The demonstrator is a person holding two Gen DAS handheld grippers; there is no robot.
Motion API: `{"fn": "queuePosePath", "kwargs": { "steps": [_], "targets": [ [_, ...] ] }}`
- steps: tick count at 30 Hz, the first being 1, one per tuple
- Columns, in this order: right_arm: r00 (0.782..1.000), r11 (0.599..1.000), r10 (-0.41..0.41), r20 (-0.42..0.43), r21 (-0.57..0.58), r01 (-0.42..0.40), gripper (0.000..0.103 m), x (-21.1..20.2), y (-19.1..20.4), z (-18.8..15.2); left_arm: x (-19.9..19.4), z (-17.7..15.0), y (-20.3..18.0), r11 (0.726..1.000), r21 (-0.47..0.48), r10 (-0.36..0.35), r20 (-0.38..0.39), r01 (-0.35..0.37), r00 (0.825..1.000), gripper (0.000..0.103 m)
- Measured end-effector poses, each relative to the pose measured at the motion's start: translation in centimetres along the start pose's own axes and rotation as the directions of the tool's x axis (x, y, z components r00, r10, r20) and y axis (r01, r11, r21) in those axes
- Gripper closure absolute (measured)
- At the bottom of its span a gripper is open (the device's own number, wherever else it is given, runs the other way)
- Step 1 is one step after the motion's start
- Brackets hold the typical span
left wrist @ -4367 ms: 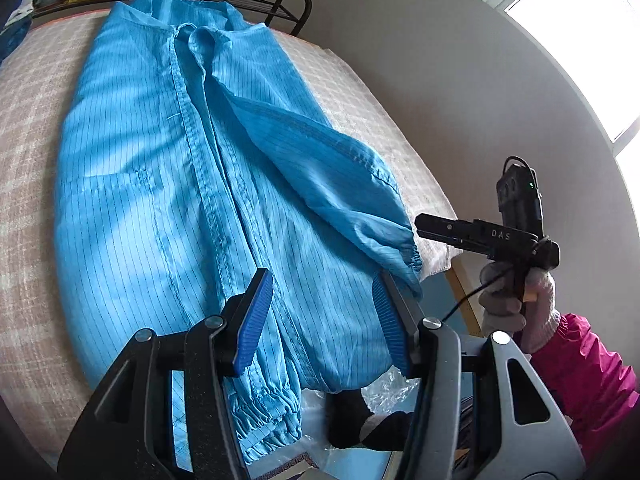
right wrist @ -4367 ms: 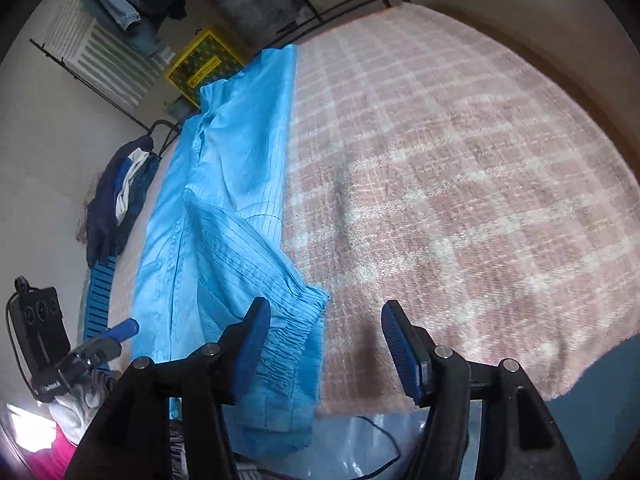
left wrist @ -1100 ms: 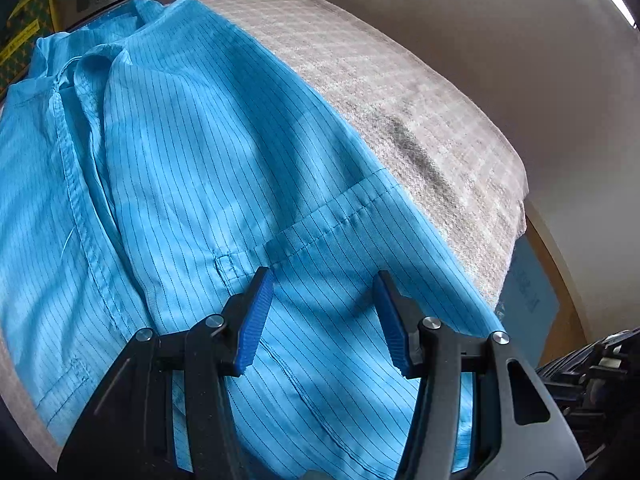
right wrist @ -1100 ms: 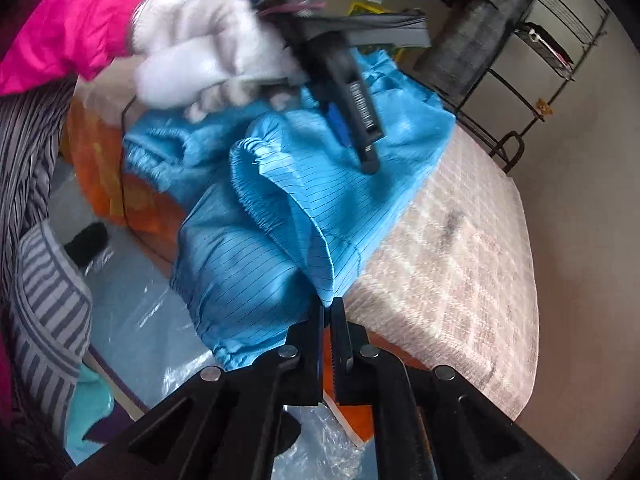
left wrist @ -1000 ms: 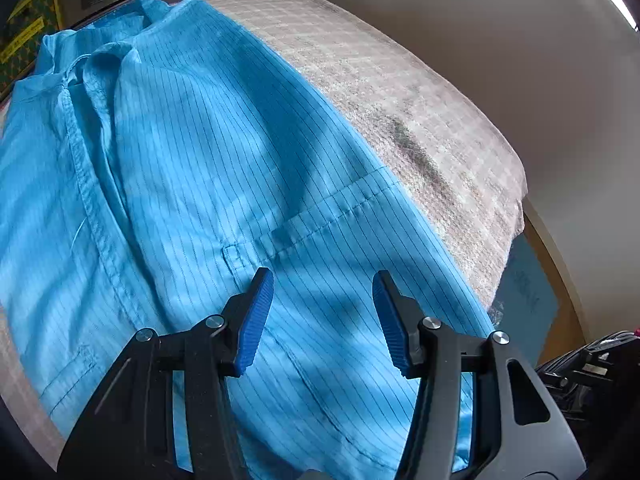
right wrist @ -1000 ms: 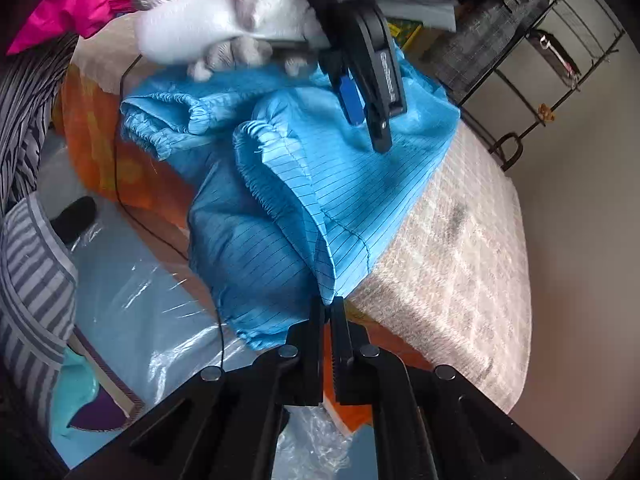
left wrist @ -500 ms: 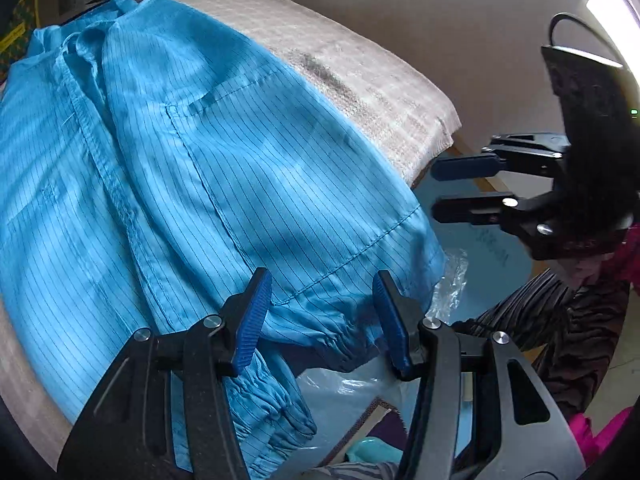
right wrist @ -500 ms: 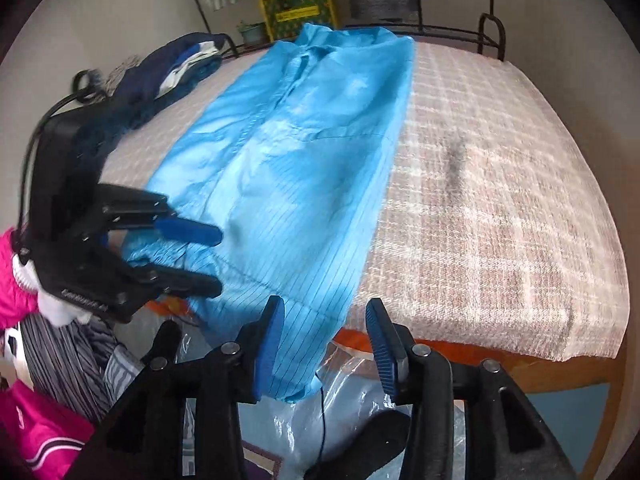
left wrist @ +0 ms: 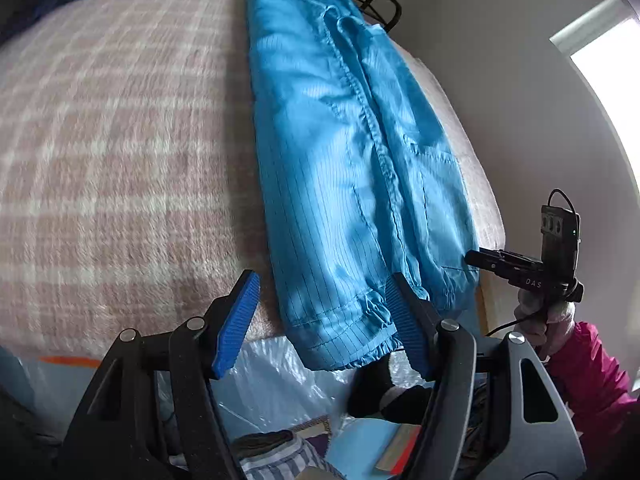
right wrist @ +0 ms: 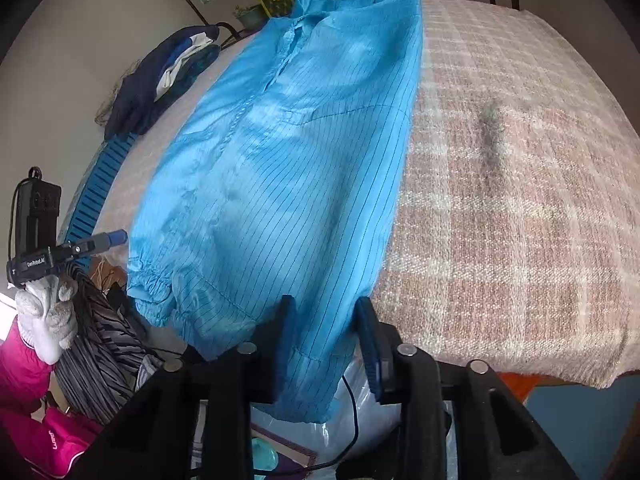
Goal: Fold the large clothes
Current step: 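Grasp the cuffed hem end of the shirt with both tools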
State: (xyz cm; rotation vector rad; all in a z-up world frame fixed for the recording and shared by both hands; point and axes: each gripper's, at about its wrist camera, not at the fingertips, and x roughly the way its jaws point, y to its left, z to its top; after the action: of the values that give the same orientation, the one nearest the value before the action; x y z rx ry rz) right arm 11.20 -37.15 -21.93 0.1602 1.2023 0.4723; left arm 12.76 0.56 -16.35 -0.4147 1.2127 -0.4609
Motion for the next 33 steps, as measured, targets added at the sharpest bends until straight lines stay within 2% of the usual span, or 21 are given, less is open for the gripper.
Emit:
{"fn": "queuePosePath", "kwargs": {
  "steps": [3,4,5,7,9,12,17,20,21,23,25,26,27,28,30,33],
  "targets": [
    [1.0,1.0,0.001,0.005,0.011,-0.001,0.088,0.1,-0.1,0.3,1.8,-0.5,-0.3,0.998,-0.028,-0.049,-0.03,0.048,0.998,0.036],
    [1.0,1.0,-0.004,0.007,0.005,0.004,0.091,0.1,0.0,0.4,1.8,-0.7,-0.7,0.999,-0.01,-0.043,-0.012,0.043,0.999,0.042],
    [1.0,1.0,-0.005,0.011,-0.001,0.005,0.092,0.1,0.1,0.5,1.9,-0.7,-1.0,0.999,0.007,-0.035,-0.006,0.035,0.999,0.066],
    [1.0,1.0,-0.006,0.017,-0.004,0.006,0.095,0.1,0.4,0.7,2.3,-0.8,-1.1,1.0,0.015,-0.009,-0.001,0.009,1.0,0.096],
    [1.0,1.0,-0.009,0.027,0.003,0.009,0.096,0.0,0.5,1.1,2.1,-0.9,-0.6,0.999,-0.004,-0.032,0.005,0.032,0.999,0.098],
    [0.998,0.999,0.019,0.063,0.04,-0.021,0.098,-0.6,0.0,1.9,1.2,-2.1,-0.4,1.0,0.027,-0.01,0.016,0.009,1.0,0.1],
    [0.998,0.998,-0.064,-0.001,-0.021,0.064,0.098,1.4,0.9,2.2,1.4,-2.7,-0.3,0.998,0.062,0.013,0.0,-0.013,1.0,0.1],
    [0.999,0.999,-0.031,-0.028,-0.007,0.031,0.081,1.6,1.0,2.2,1.6,-2.5,-0.5,0.998,0.062,0.003,-0.006,-0.002,1.0,0.099],
    [1.0,1.0,-0.009,-0.029,0.004,0.009,0.069,1.4,0.9,2.1,1.7,-2.3,-0.3,0.999,0.038,-0.008,-0.009,0.008,1.0,0.094],
    [1.0,1.0,-0.001,-0.03,0.009,0.001,0.068,1.1,1.0,1.7,2.0,-1.9,0.3,0.998,-0.022,-0.065,-0.025,0.064,0.998,0.073],
    [0.999,1.0,0.013,-0.044,0.006,-0.013,0.067,1.5,1.1,1.3,2.0,-1.8,0.2,0.997,-0.029,-0.077,-0.014,0.077,0.997,0.072],
    [0.999,1.0,0.01,-0.038,-0.001,-0.01,0.067,1.5,1.3,1.1,2.1,-1.9,-0.3,0.998,0.002,-0.068,-0.007,0.068,0.998,0.072],
    [0.999,1.0,0.01,-0.038,-0.008,-0.011,0.068,1.5,1.5,1.1,2.3,-1.9,-0.7,0.998,0.031,-0.048,-0.001,0.048,0.999,0.078],
    [0.999,1.0,0.017,-0.035,-0.004,-0.018,0.079,1.5,1.6,1.3,2.6,-2.0,-1.2,0.998,0.057,-0.029,0.0,0.029,1.0,0.098],
    [0.999,0.998,0.045,-0.011,0.045,-0.044,0.097,1.1,1.3,1.7,2.7,-1.9,-1.6,0.997,0.062,-0.039,-0.003,0.039,0.999,0.1],
    [0.992,0.987,0.106,0.072,0.114,-0.114,0.099,-0.6,0.8,2.6,1.9,-1.7,-2.2,0.995,0.088,-0.048,0.005,0.047,0.999,0.101]
  ]
}}
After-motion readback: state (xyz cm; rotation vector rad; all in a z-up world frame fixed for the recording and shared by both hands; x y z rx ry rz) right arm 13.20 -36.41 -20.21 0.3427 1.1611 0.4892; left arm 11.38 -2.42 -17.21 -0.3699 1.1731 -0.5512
